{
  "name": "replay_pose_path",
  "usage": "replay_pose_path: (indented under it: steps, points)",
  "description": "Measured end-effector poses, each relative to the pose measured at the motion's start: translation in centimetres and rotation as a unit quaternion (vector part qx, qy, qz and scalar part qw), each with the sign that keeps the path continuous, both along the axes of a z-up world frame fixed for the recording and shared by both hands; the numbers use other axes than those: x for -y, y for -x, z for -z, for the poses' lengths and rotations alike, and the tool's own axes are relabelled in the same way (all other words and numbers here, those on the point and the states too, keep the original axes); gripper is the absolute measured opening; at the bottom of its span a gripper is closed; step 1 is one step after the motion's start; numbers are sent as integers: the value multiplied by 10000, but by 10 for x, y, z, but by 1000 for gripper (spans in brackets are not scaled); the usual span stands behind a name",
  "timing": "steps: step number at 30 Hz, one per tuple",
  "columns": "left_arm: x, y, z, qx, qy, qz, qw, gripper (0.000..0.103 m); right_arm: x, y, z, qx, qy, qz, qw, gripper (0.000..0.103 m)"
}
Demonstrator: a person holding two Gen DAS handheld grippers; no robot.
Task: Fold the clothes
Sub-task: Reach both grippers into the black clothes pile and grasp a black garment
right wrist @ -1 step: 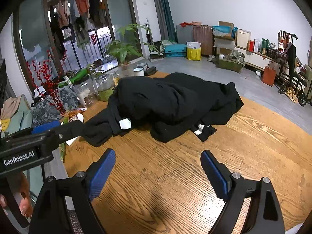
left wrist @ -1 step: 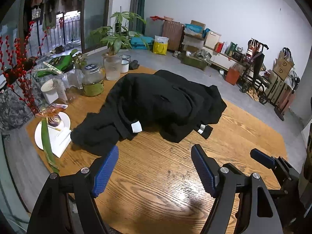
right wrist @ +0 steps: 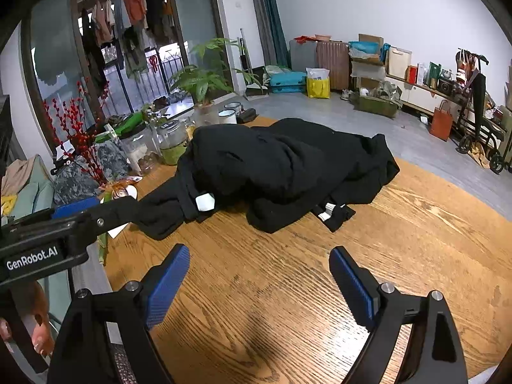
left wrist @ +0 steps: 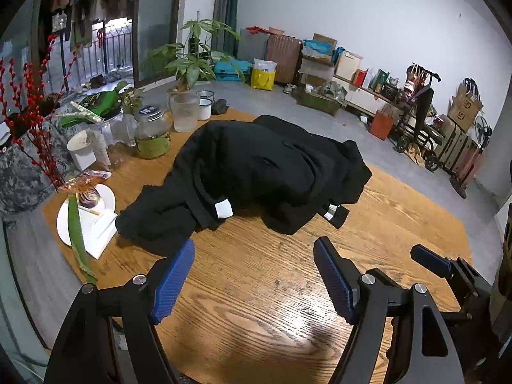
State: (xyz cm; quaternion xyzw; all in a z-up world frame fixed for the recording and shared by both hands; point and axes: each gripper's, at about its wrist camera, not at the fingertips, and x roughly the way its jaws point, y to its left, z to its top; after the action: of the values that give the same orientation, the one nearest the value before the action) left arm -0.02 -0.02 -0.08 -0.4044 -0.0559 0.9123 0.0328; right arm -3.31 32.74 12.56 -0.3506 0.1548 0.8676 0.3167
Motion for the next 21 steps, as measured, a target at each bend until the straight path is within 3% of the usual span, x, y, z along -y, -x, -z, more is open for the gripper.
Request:
replay_pose_path:
  steps: [10,21]
  points:
    - [-2,-3,0,-99,-65,3,9999,77,2,-4,0,-50,2,15,10000,91]
    - [12,4,17,134,-129,-86,9998,77,0,-10,3,54,17,94,9999,91]
